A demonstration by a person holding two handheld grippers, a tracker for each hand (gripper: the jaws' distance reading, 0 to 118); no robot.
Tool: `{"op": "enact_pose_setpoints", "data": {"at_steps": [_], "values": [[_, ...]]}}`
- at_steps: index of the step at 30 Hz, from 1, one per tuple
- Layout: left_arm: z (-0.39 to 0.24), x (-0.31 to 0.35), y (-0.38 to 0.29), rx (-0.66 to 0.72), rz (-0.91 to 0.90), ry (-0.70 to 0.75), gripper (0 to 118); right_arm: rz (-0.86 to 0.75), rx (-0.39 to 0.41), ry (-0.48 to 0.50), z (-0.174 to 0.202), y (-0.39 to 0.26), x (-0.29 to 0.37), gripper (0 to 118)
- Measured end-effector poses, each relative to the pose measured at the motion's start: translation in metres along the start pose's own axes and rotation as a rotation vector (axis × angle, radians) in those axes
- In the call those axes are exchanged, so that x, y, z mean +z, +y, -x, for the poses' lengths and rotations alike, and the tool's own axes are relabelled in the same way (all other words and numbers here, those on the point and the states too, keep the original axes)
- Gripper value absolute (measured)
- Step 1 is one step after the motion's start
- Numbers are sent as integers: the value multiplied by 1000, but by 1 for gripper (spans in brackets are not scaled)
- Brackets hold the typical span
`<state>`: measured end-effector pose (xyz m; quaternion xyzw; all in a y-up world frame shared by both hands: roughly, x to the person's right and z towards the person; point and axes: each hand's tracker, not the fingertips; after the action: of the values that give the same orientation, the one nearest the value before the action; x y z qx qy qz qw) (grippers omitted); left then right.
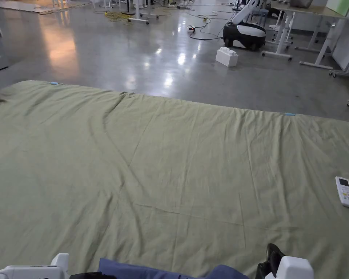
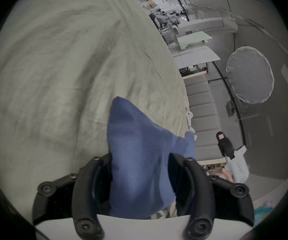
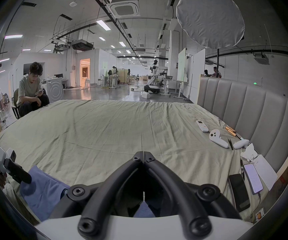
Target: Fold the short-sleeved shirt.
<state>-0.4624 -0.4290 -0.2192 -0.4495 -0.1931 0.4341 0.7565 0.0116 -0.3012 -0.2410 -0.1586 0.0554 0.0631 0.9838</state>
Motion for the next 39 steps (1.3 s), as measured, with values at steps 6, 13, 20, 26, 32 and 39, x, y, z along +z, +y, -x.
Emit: {"op": "enact_pose_setpoints", "data": {"at_steps": [6,13,20,26,32,39], "values": [[-11,-8,-4,-11,2,33,14,3,4,-3,-1,0,0,1],[-39,20,3,-50,-73,50,12,-2,9,-4,-2,2,0,1],[-68,84,26,-163,-164,307,12,-13,16,-3,-3,6,0,1],[-101,110,30,-241,-196,588,12,-11,10,2,-1,5,-2,1],[-144,96,12,-235,-197,617,12,-5,7,8,0,3,-3,1],[-193,71,-3,-246,-195,520,12,-4,9,13,0,1,-3,1]]}}
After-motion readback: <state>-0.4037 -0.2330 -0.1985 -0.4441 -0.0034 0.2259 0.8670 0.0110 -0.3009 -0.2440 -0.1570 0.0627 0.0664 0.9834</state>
